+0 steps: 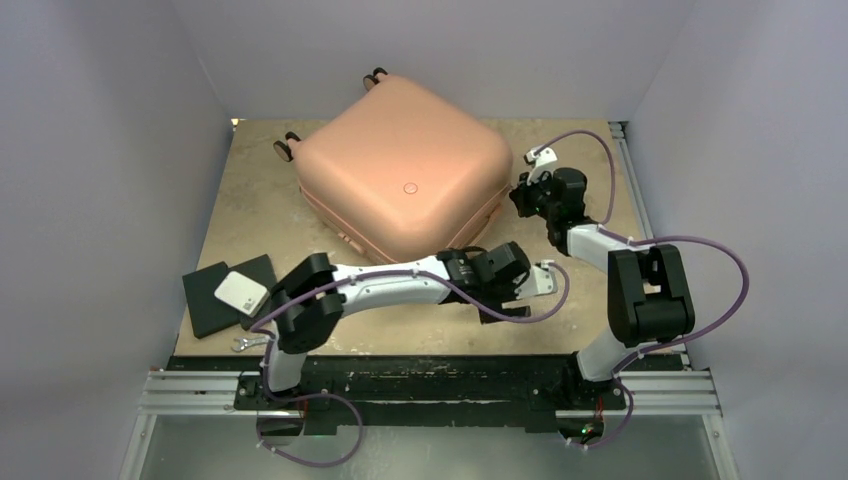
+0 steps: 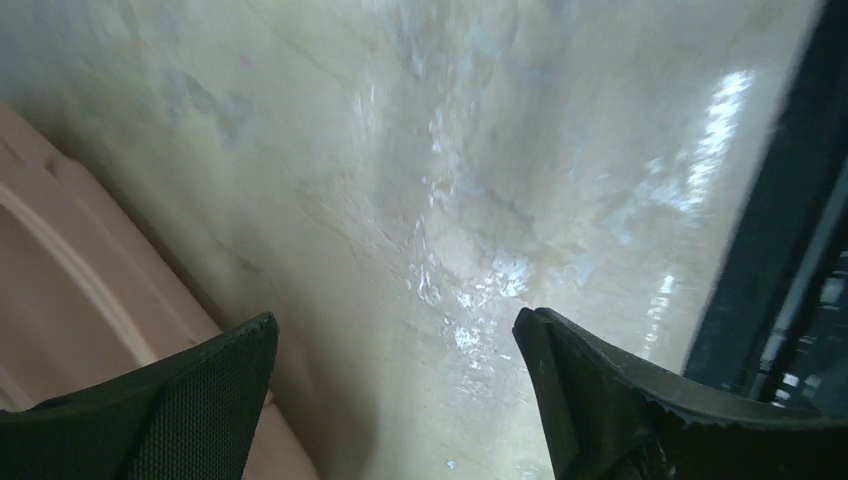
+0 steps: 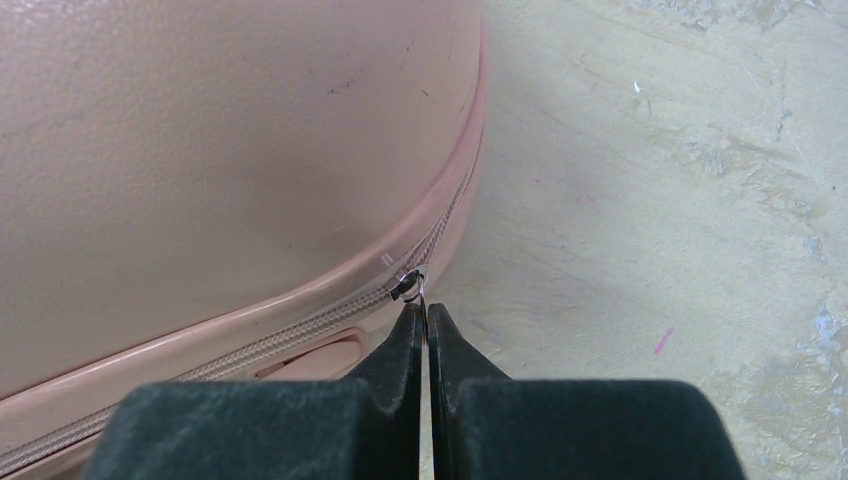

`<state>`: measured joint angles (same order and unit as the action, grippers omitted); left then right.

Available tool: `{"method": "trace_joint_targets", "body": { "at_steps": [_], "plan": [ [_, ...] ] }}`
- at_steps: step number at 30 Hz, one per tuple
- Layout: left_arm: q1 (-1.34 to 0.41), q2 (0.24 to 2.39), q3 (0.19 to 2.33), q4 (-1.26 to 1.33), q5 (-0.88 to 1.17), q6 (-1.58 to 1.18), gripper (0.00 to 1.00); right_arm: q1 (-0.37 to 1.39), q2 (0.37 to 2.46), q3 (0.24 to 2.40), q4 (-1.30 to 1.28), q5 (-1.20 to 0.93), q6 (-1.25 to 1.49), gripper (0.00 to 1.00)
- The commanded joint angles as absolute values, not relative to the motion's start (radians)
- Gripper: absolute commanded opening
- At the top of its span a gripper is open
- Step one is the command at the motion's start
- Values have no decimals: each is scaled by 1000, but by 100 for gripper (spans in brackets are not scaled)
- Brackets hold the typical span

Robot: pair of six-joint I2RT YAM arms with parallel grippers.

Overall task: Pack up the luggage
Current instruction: Zip the luggage at the center of the board.

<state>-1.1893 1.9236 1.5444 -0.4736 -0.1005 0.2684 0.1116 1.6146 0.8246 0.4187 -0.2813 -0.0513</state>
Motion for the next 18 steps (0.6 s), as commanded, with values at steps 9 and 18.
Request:
{"method": "trace_joint_targets", "body": {
  "at_steps": [9,18],
  "plan": [
    [-1166,1995,1527,-398,-468,149,92,45,1624,858,440,-256,-40,0],
    [-1173,2045,1568,-400,-543,150,92,40,1630,858,444,-262,-37,0]
  ]
}}
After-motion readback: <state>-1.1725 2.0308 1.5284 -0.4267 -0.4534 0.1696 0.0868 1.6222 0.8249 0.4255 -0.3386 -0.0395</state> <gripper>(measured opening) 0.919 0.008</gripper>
